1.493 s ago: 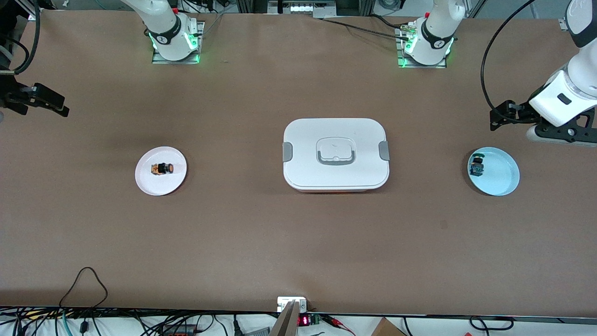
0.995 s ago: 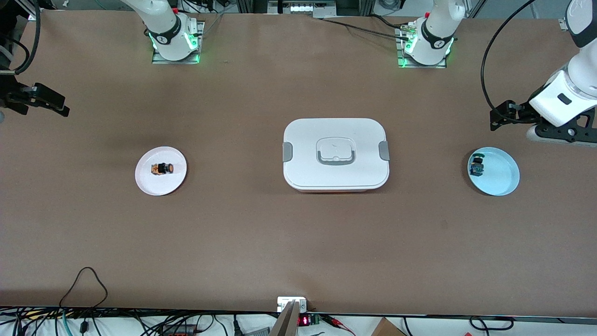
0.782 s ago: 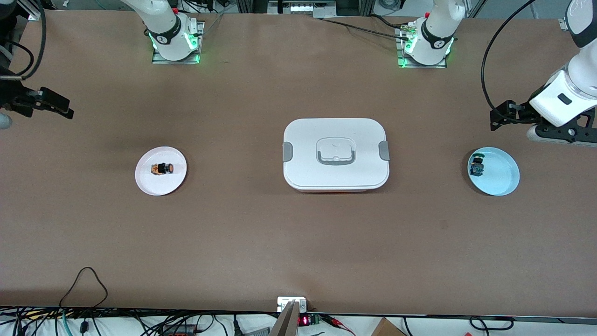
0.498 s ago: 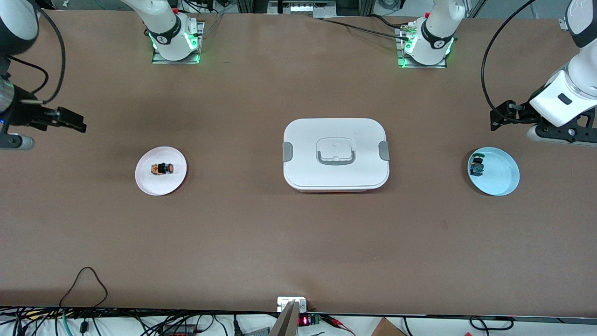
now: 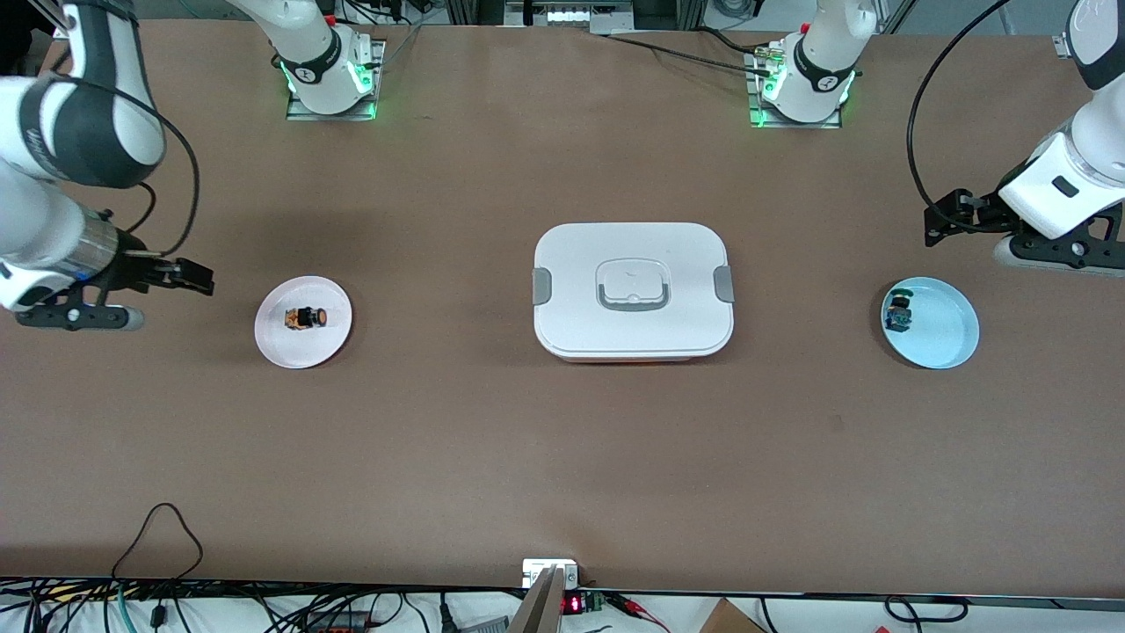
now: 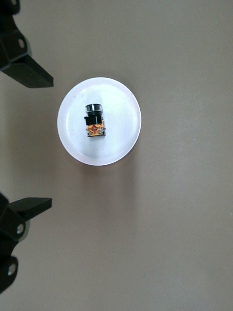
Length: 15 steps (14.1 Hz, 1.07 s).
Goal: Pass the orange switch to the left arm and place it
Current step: 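Move the right gripper down toward the orange switch on the white plate, then lower the right gripper around the orange switch and close it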
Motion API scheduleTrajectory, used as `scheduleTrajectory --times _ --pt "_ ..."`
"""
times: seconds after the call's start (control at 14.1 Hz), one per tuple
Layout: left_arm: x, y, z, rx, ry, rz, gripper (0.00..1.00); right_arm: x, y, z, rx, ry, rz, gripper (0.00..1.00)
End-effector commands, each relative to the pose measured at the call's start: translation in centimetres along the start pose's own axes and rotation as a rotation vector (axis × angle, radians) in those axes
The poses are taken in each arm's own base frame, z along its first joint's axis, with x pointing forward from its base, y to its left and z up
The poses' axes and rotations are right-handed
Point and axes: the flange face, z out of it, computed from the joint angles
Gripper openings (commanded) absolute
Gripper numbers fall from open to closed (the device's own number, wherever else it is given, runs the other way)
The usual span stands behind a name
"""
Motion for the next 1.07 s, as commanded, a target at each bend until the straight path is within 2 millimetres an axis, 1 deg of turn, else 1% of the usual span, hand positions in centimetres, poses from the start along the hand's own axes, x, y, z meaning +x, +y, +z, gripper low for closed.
scheduleTrajectory --times 0.0,0.07,0.14,0.21,0.28,0.36,0.5,0.57,0.64,0.71,1.0 --pt "0.4 -0.2 -0.5 -0.011 0.002 -0.01 1.0 -1.6 -1.6 4.0 0.017 0.024 -0.004 1.0" --pt "0.4 -0.2 -0.5 -0.011 0.002 -0.01 1.0 -2.0 -2.8 5.5 0.018 0.043 -0.023 1.0" --pt "0.4 -0.2 -0.5 -0.011 0.002 -0.01 1.0 -2.5 -2.8 7.0 0.018 0.046 -0.023 1.0" --pt "0.4 -0.2 -0.5 -0.011 0.002 -0.01 1.0 -2.9 -3.6 8.0 0.018 0.045 -0.037 1.0" --pt "0.4 -0.2 -0.5 -0.011 0.002 -0.008 1.0 -3.1 -3.7 9.0 0.017 0.033 -0.042 1.0" --pt "0.4 -0.2 -0.5 -0.011 0.002 -0.008 1.0 -3.1 -3.9 9.6 0.015 0.024 -0.048 1.0" --pt "0.4 -0.2 -0.4 -0.011 0.002 -0.008 1.0 -2.8 -4.0 12.0 0.006 0.01 -0.065 1.0" --pt "0.4 -0.1 -0.4 -0.012 0.001 -0.008 1.0 -2.8 -4.3 13.5 0.002 0.004 -0.082 1.0" --pt "0.4 -0.1 -0.4 -0.012 0.001 -0.008 1.0 -2.7 -5.2 15.1 0.003 -0.003 -0.119 1.0" --pt "0.4 -0.1 -0.5 -0.011 0.002 -0.007 1.0 -2.7 -5.6 16.2 0.006 -0.018 -0.134 1.0" --pt "0.4 -0.2 -0.4 -0.011 0.002 -0.008 1.0 -2.5 -5.8 18.5 0.031 -0.034 -0.132 1.0"
